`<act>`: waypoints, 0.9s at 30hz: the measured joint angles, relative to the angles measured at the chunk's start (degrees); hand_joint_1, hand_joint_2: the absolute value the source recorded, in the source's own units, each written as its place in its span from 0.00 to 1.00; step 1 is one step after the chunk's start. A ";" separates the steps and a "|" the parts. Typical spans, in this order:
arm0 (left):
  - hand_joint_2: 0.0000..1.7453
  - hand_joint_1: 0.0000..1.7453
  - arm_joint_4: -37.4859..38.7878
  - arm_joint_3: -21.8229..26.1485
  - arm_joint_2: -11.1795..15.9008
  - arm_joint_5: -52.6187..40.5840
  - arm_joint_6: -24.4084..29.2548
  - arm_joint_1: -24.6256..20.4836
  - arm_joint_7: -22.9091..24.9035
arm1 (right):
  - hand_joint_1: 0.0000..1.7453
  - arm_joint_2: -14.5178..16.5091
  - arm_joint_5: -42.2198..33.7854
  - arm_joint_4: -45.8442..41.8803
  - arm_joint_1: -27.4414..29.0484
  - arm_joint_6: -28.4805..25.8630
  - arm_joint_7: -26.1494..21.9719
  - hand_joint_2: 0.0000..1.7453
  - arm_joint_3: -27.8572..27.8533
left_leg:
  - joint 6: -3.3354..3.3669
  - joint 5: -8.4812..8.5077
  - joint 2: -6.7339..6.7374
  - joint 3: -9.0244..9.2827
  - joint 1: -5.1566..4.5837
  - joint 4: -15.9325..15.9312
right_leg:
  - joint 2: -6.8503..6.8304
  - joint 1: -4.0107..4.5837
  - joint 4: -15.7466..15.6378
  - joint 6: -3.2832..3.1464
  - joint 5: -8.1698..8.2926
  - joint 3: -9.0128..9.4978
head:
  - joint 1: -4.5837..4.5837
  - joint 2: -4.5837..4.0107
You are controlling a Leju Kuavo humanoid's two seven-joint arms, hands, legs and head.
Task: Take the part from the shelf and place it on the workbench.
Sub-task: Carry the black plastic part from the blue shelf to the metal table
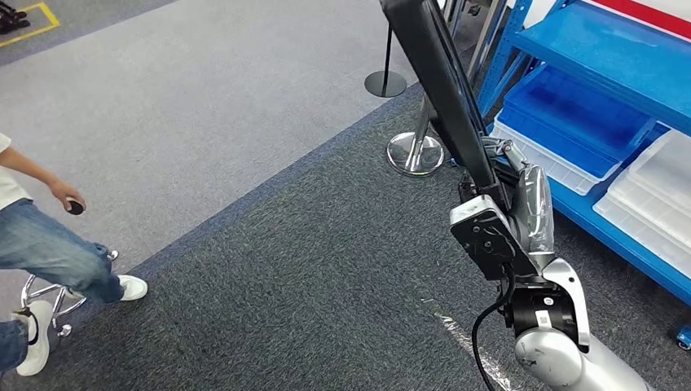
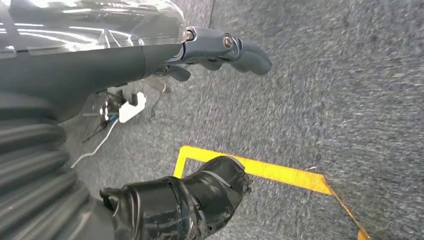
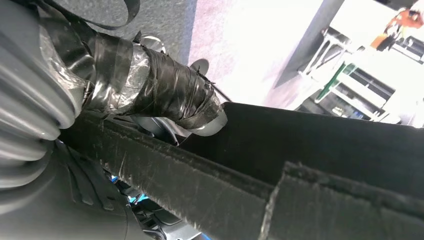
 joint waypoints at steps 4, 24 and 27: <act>1.00 0.00 -0.02 0.01 0.00 -0.05 0.16 0.26 -0.14 | 1.00 0.11 -0.14 0.34 -0.47 0.07 -0.04 1.00 0.01 | 1.23 0.81 -2.40 1.30 0.95 -1.73 | 3.99 -0.14 4.05 0.80 -2.92 -1.22 | 0.29 0.00; 1.00 0.00 -0.07 0.02 -0.11 -0.56 -0.27 0.13 -0.20 | 1.00 0.23 -0.35 1.02 -0.58 -0.01 0.15 1.00 0.05 | -2.15 -5.01 -2.35 -8.29 1.48 15.22 | 4.16 -0.66 -0.10 -0.92 0.53 -0.18 | -0.45 0.00; 1.00 0.00 -0.07 0.01 -0.04 -0.57 -0.36 0.19 -0.15 | 1.00 0.23 -0.27 1.01 -0.58 -0.05 0.19 1.00 0.05 | -1.37 -0.11 0.11 -2.53 1.04 4.36 | 2.13 -0.45 -0.14 -0.37 -0.14 0.65 | -0.46 0.00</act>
